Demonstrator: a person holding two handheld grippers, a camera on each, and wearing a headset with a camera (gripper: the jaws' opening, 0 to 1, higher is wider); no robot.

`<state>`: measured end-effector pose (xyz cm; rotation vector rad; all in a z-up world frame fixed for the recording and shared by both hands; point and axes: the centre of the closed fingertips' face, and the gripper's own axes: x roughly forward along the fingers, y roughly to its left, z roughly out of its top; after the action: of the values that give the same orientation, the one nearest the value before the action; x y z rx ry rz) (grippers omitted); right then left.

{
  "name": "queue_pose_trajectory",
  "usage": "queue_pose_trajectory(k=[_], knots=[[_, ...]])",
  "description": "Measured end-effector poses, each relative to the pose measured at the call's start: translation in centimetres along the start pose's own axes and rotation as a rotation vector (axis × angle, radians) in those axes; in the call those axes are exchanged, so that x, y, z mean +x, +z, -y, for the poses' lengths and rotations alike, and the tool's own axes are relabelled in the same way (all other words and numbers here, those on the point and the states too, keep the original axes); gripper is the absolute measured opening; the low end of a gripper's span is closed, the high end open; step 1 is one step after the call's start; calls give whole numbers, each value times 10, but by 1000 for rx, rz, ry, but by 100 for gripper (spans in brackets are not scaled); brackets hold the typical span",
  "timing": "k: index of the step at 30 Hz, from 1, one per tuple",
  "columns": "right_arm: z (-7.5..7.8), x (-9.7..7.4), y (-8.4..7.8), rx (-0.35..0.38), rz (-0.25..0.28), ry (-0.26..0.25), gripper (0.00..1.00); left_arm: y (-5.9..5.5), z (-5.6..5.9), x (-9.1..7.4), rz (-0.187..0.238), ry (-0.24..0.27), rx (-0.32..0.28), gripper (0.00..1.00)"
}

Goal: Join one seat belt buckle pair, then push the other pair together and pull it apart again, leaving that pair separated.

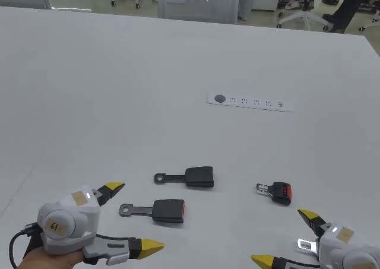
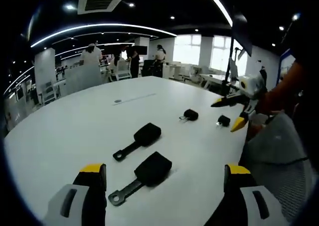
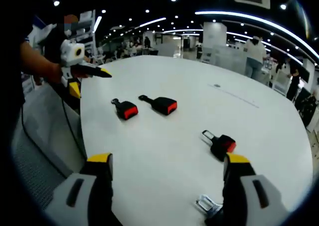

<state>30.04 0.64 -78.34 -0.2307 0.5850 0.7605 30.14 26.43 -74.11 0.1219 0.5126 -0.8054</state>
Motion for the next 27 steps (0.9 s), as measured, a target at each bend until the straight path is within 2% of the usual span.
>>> queue_pose_trajectory(k=[5, 9, 12, 17, 27], knots=[[2, -3, -3, 2, -7, -3, 94, -4, -5, -8, -25, -11, 46, 100], [5, -5, -6, 6, -10, -10, 94, -7, -16, -15, -27, 10, 30, 100], [5, -6, -6, 5, -11, -13, 94, -9, -15, -16, -33, 14, 28, 100], [3, -6, -8, 9, -16, -15, 94, -21, -7, -14, -70, 4, 44, 100], [0, -6, -7, 13, -10, -16, 94, -23, -10, -19, -58, 27, 5, 100]])
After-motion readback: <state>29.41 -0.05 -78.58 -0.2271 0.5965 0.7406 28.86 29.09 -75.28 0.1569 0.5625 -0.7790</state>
